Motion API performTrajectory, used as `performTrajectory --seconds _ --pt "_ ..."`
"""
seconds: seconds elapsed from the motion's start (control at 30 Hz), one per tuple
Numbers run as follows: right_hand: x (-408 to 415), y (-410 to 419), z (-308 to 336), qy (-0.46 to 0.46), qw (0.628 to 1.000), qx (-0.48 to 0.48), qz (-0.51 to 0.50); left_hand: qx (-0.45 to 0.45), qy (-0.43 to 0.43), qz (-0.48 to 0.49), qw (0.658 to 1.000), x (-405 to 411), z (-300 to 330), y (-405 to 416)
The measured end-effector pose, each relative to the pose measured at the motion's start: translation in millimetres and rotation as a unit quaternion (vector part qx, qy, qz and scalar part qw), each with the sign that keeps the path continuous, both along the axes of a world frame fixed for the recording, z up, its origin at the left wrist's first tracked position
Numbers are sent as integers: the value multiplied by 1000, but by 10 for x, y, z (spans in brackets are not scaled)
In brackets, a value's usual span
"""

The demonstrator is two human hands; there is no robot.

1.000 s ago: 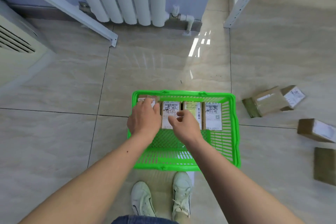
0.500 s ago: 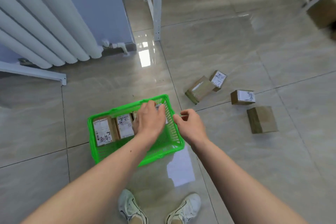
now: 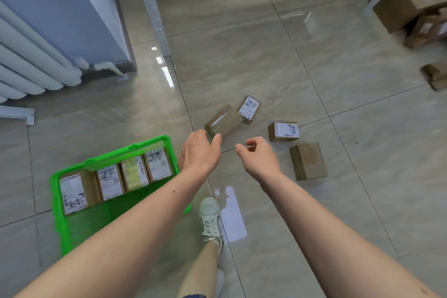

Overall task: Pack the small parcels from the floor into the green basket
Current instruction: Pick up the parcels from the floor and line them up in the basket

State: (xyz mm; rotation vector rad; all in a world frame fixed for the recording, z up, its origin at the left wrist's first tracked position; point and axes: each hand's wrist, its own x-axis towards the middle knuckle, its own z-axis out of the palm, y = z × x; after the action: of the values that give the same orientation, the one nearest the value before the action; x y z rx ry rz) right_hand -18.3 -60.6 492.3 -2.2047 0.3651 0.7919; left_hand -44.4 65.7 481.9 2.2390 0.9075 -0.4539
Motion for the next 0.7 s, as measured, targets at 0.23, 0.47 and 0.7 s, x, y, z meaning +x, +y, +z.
performTrajectory --seconds 0.23,0.47,0.7 --pt "973 -257 -440 2 999 -14 35 -15 11 28 999 833 -528 -165" --pt "1620 -364 -1531 1 996 -12 83 -33 53 73 995 1302 -1626 -292" --pt "2096 -420 -3141 0 994 -13 106 -70 68 138 986 1588 -3166 -225"
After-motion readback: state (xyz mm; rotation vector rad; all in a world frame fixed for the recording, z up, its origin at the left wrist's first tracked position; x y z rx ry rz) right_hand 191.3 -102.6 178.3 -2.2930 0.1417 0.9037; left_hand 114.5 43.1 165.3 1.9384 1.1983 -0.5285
